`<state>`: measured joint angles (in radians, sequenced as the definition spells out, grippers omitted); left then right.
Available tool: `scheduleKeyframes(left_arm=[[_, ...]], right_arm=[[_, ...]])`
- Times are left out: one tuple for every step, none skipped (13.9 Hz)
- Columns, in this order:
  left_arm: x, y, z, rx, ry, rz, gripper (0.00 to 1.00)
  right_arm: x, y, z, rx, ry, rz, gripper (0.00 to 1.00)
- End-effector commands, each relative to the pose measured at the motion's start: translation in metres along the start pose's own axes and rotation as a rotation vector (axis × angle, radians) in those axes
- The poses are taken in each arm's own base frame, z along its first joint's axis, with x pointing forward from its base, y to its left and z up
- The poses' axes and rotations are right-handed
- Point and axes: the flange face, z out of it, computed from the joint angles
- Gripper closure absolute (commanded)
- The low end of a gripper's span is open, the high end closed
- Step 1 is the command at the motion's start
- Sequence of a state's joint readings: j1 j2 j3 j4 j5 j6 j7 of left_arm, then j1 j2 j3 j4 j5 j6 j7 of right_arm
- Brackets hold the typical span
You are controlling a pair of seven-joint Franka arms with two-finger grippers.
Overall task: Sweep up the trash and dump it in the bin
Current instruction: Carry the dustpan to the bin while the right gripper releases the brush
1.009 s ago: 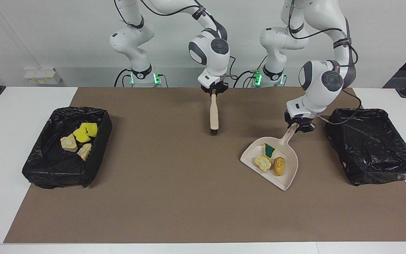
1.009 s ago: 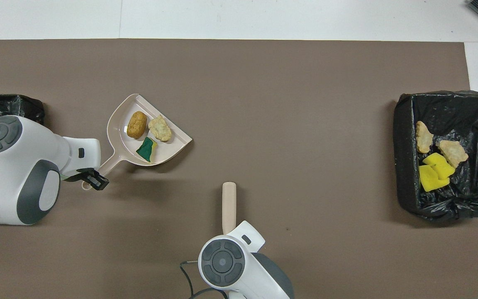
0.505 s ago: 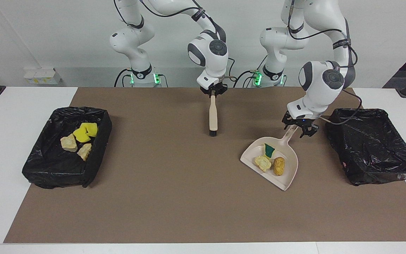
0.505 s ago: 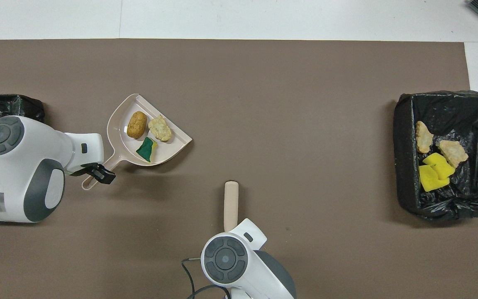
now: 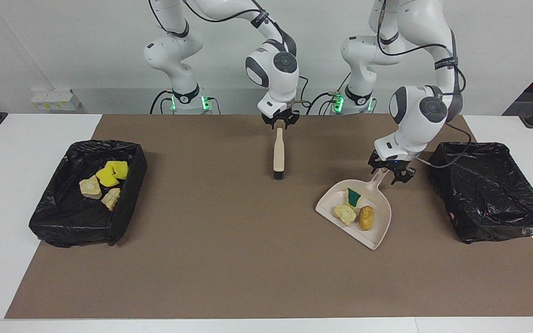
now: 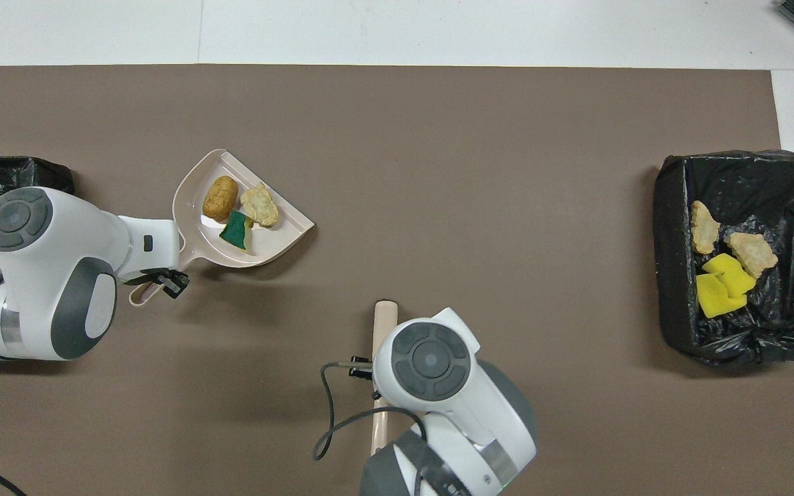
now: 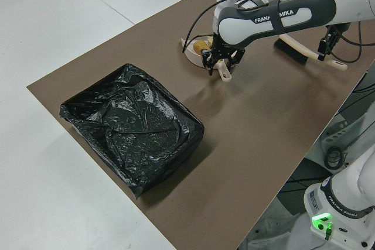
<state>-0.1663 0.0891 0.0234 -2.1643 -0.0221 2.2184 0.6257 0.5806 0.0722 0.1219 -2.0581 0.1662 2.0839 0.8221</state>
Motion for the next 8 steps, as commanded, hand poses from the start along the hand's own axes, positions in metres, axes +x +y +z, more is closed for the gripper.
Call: scheduleKeyframes(left_arm=[[0.002,-0.007,-0.002,0.002,0.010,0.016,1.00],[0.002,-0.009,-0.005,0.006,0.016,0.013,1.00],[0.002,-0.011,-0.011,0.013,0.028,0.009,1.00],[-0.001,-0.019,-0.016,0.022,0.039,0.001,1.00],[-0.004,-0.025,-0.019,0.029,0.048,-0.004,1.00],[-0.006,-0.030,-0.023,0.038,0.060,-0.001,1.00],[-0.009,-0.037,-0.029,0.052,0.079,-0.007,1.00],[-0.014,-0.049,-0.037,0.063,0.091,-0.022,1.00]], right_arm=[[0.043,0.030,-0.051,0.042,0.044,0.070,0.00],[0.056,0.040,-0.068,0.064,0.065,0.098,0.00],[0.067,0.054,-0.083,0.076,0.089,0.126,0.00],[0.074,0.065,-0.094,0.087,0.107,0.145,0.00],[0.081,0.079,-0.111,0.106,0.132,0.170,0.00],[0.093,0.098,-0.132,0.124,0.162,0.193,0.00],[0.106,0.125,-0.155,0.128,0.174,0.221,0.00],[0.115,0.143,-0.176,0.118,0.180,0.222,0.00]])
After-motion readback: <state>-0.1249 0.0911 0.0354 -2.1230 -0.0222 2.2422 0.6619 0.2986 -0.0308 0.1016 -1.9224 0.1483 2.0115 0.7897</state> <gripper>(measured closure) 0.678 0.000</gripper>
